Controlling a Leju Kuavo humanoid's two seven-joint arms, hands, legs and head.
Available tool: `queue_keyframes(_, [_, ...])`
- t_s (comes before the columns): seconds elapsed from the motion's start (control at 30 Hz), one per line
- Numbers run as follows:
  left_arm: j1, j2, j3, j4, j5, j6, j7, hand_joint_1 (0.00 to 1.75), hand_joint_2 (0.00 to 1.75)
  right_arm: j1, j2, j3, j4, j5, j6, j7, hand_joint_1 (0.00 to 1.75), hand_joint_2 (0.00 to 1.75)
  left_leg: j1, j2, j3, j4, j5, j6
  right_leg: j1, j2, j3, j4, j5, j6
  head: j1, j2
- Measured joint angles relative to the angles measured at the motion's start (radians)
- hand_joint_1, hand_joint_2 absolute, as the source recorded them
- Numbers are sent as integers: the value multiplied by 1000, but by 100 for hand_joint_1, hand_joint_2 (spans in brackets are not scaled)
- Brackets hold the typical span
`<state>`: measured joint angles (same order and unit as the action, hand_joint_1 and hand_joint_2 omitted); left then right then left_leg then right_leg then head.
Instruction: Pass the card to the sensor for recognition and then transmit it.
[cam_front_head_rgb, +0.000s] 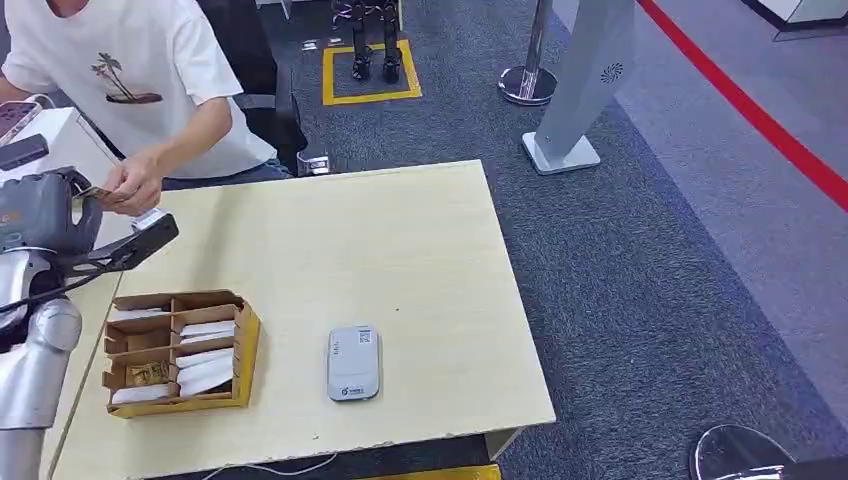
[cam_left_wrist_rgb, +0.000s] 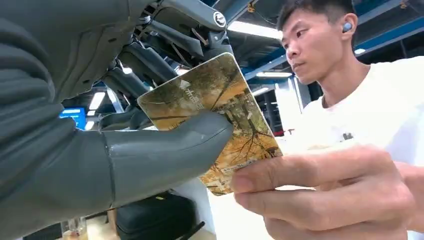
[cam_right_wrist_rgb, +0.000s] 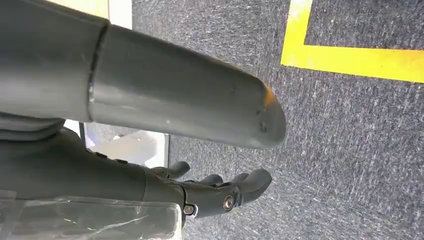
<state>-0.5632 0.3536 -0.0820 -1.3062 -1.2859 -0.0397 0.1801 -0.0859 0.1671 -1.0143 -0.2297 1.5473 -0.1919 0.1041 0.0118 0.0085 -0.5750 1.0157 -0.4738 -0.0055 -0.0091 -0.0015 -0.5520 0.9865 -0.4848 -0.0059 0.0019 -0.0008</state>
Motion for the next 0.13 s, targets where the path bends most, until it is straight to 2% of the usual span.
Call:
queue_keyframes(0.03, [-1,-2,0,2,1,7,-2,0,175,0,0,0,0,-1,0,0,0,0,0,0,0,0,0,0,0,0,0,0,0,0,0,0])
queue_keyframes(0.07, [-2,-5,0,2,3,16,-3,0,0,0,0,0,0,-3,0,0,0,0,0,0,0,0,0,0,0,0,0,0,0,0,0,0])
queue_keyframes(0.13, [-3,-10,0,2,6,34,-5,0,0,1,0,0,0,-6,0,0,0,0,0,0,0,0,0,0,0,0,0,0,0,0,0,0])
